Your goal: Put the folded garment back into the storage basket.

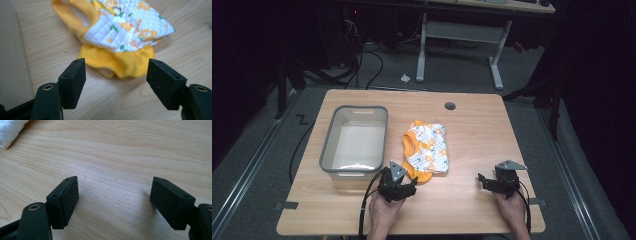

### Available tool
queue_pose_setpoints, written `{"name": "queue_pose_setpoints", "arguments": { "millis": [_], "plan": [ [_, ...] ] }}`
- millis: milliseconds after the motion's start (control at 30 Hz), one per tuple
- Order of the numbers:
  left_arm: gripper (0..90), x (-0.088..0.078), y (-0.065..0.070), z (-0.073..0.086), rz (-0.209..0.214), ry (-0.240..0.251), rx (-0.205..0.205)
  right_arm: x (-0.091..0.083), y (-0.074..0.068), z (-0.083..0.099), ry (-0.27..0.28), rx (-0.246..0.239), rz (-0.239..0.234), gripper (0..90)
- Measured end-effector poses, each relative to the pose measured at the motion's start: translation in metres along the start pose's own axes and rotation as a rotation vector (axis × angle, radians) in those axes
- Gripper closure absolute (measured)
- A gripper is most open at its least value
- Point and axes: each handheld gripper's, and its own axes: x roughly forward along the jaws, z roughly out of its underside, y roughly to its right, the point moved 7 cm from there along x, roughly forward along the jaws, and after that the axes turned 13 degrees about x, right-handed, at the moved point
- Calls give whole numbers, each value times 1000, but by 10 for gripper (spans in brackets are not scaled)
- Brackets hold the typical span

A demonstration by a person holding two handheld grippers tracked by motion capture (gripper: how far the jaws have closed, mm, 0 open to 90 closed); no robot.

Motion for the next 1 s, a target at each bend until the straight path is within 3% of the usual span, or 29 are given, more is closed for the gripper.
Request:
{"name": "queue_pose_setpoints", "arguments": {
  "millis": [300,600,733,1000],
  "plan": [
    [326,4,3,-17,33,-16,6,0,0,0,0,0,0,232],
    [328,14,3,-36,30,-34,40,0,0,0,0,0,0,232],
    [327,20,3,-42,44,-28,31,0,0,0,0,1,0,232],
    [324,28,0,-50,38,-57,50,0,0,0,0,1,0,232]
  ]
}}
